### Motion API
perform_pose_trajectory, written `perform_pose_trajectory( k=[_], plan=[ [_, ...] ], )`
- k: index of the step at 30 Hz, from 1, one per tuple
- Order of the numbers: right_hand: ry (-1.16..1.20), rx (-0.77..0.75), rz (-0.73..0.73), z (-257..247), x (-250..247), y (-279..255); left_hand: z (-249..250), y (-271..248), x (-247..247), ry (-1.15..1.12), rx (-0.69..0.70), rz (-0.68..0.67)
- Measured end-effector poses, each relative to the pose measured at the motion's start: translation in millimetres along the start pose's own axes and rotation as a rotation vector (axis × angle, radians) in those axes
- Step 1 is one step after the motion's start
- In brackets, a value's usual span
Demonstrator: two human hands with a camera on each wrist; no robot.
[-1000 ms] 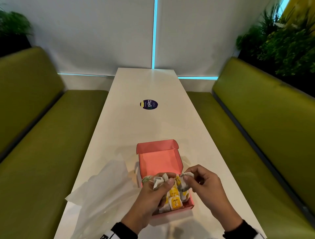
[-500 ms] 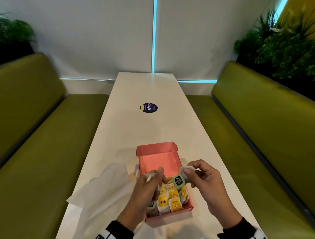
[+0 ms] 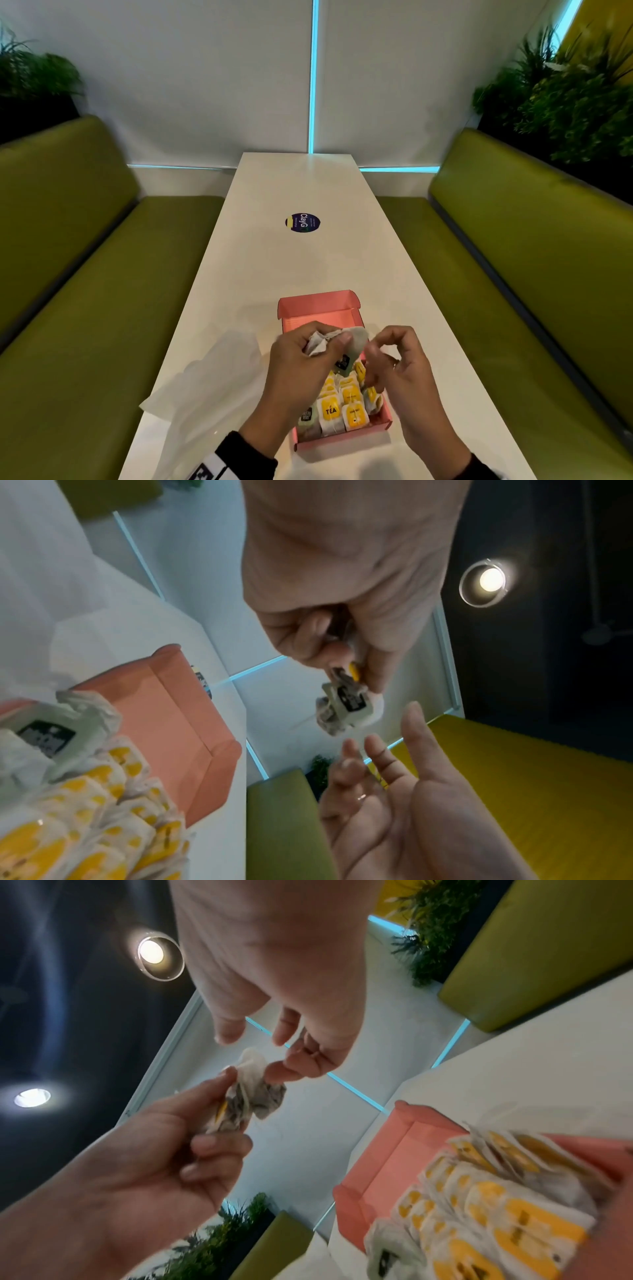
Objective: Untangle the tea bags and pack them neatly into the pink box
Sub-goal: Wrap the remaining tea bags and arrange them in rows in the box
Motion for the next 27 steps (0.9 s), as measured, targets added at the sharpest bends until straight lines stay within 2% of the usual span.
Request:
perform_pose_trajectory(
  k=[3,5,11,17,23,27],
  plan=[
    [-0.249,-0.090,-0.071,2,14,-9,-3,-3,-1,-0.065,-0.060,0.036],
    [-0.337,-0.167,-0.033,1,18,-10,-6,-6,0,-0.096,-0.096,0.048],
    [-0.132,-0.088,-0.047,-6,15,-9,-7,-10,-16,-0.250,-0.185,0.176],
    [0.016,-0.005,-0.093,-13,10,-12,-6,-11,-29,-0.263,-0.229,0.277],
    [0.243,-0.076,-0.226,-34,13,-16,-1,-4,-40,-0.228,-0.218,0.296],
    [0.303,-0.071,-0.170,-43,7,-19,-1,-3,-44,-0.242,-0.222,0.322]
  ],
)
Point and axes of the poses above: each hand's wrist, its own y-axis towards the middle knuckle, its own x-axis out of the palm, z = x × y, the point moved 9 cm from there along y, towards the middle knuckle, and after that the axes turned 2 degrees about x, right-handed, at the moved point
